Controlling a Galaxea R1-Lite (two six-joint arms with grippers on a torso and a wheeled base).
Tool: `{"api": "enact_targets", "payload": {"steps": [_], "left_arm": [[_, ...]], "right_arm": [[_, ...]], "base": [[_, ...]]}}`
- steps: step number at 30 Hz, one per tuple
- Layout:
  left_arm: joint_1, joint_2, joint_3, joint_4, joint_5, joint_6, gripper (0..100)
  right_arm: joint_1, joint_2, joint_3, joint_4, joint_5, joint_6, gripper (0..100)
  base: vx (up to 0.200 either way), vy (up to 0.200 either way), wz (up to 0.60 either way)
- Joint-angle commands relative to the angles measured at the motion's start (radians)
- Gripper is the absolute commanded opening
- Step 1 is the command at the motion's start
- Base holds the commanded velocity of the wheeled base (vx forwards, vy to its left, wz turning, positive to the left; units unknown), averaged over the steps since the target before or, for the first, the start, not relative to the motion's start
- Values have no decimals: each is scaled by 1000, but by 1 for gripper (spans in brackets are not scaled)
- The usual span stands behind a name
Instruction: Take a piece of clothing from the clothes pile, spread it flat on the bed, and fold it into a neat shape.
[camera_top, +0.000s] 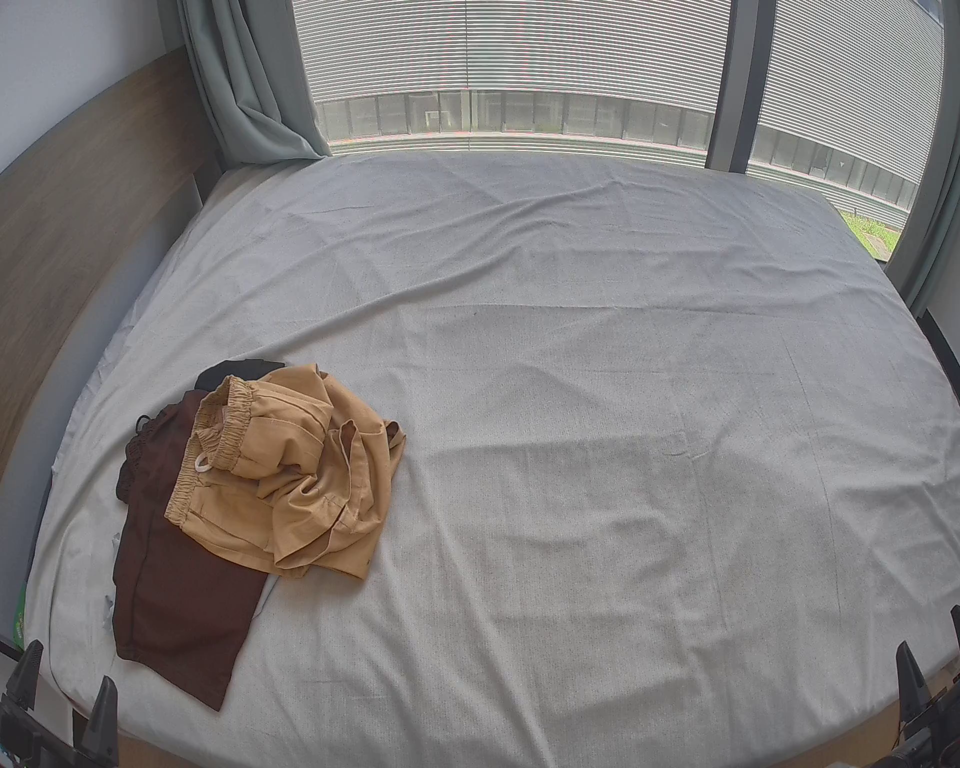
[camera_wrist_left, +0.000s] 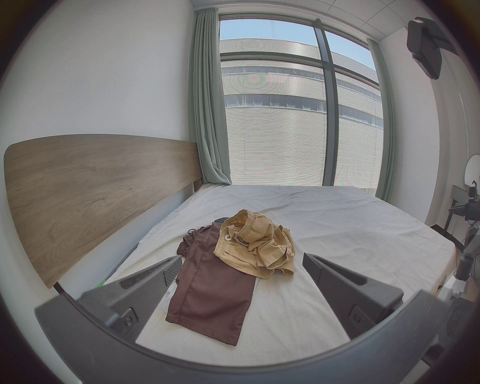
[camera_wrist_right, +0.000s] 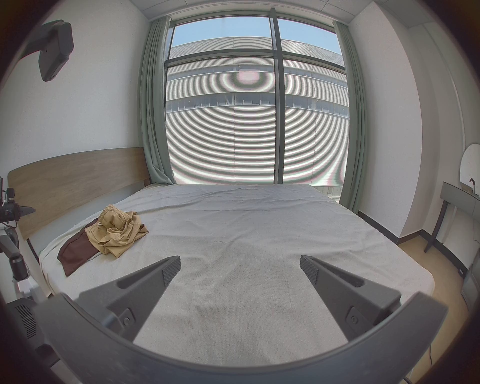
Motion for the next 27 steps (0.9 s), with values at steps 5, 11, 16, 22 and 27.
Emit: {"api": "enact_targets", "payload": {"steps": [5,11,16,22,27], "left_arm": [[0,-16,18,-6,0,-2,100],[0,-4,-47,-90,3,-4,100],[-23,34,-67,-63,-29,-25,100],[-35,87,-108,-57,-49,-42,100],[-90,183,-171,-58,-71,-47,100]], "right_arm": [[1,-16,18,0,-1,0,100],[1,-16,18,0,1,0,100],[1,-16,18,-1,1,2,100],[1,-16,18,-1,1,2,100],[1,-16,18,-1,1,-1,100]], "base": [[0,0,0],[0,0,0],[0,0,0],[0,0,0],[0,0,0]]}}
